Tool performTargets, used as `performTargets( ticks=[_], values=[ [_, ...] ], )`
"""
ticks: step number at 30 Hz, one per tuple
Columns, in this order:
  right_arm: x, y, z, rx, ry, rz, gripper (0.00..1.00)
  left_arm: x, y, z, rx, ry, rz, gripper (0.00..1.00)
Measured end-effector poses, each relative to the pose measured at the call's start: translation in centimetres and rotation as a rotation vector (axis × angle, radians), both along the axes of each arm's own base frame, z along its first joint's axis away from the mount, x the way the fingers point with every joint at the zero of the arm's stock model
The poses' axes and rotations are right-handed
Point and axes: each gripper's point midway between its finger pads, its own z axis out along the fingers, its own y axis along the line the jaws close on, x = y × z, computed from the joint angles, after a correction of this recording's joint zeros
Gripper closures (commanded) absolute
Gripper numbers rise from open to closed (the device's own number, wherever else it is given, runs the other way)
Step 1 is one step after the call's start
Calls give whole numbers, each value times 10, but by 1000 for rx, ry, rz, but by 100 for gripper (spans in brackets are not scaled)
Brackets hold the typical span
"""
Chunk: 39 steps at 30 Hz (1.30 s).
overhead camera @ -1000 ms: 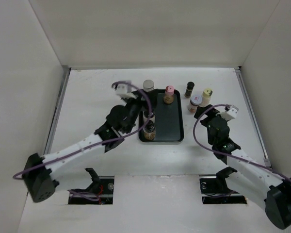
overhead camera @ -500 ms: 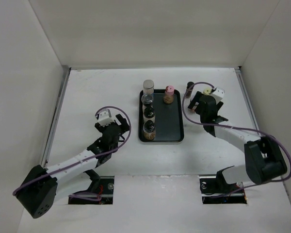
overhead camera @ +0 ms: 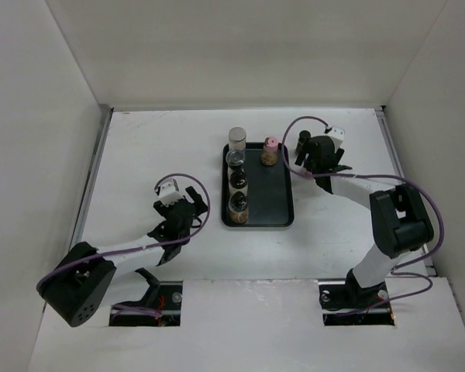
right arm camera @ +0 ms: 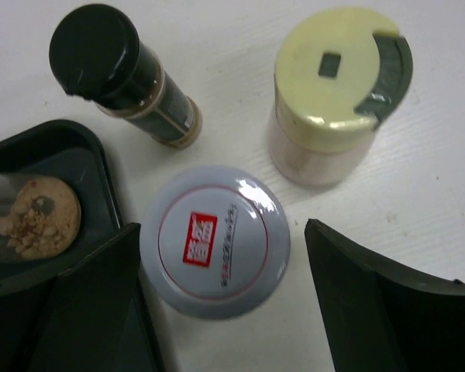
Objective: Organize the condiment bottles
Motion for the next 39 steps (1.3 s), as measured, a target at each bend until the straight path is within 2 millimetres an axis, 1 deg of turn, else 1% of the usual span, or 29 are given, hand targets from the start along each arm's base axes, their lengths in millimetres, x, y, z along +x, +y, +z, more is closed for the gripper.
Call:
performTargets(
  ticks=[2,3,4,6,8,9,12,13,15,17,19,21,22,24,25,28,31,33,34,36,39],
  values=[
    [9,0,-1,-8,13,-2,28,1,0,-5,5,7,5,20],
    [12,0,-3,-15,20,-2,36,2,1,-8,8,12,8,20],
    [14,0,-3,-20,22,-4,44,3,2,-10,8,14,12,20],
    [14,-1,-3,-23,22,-7,54,4,6,-13,7,15,22,20],
    [12,-4,-3,-33,22,-15,58,4,10,-14,3,11,32,19],
    [9,-4,-2,-35,20,-16,58,4,11,-14,2,9,36,19],
    [-14,-7,2,-51,36,-12,58,5,12,-11,-7,-3,40,19],
    [-22,-8,6,-57,40,-8,58,6,11,-10,-12,-9,40,19],
    [-35,-3,20,-59,31,11,57,8,10,-8,-19,-17,39,19],
    [-40,9,43,-45,-17,43,56,8,9,-10,-19,-15,35,19],
    [-43,26,62,-22,-67,84,56,8,7,-16,-13,-1,28,19],
    [-44,49,75,8,-98,134,55,7,5,-25,0,20,17,19],
    [-43,62,77,26,-106,162,55,6,2,-30,7,34,7,19],
    [-42,86,74,46,-107,212,55,4,0,-37,20,52,-4,19],
    [-40,98,69,52,-99,236,55,6,-2,-36,12,47,-9,19],
    [-38,129,41,54,-50,296,55,7,-4,-34,-1,37,-16,18],
    [-35,151,12,32,10,340,55,11,-2,-26,-18,15,-6,18],
    [-32,162,1,20,30,358,55,14,1,-20,-30,-5,5,17],
    [-29,167,2,13,25,364,54,15,2,-17,-33,-13,9,17],
    [-24,177,7,22,11,377,48,16,4,-11,-37,-29,12,17],
    [-16,186,15,31,-12,376,24,17,3,-9,-29,-38,4,17]
  ],
)
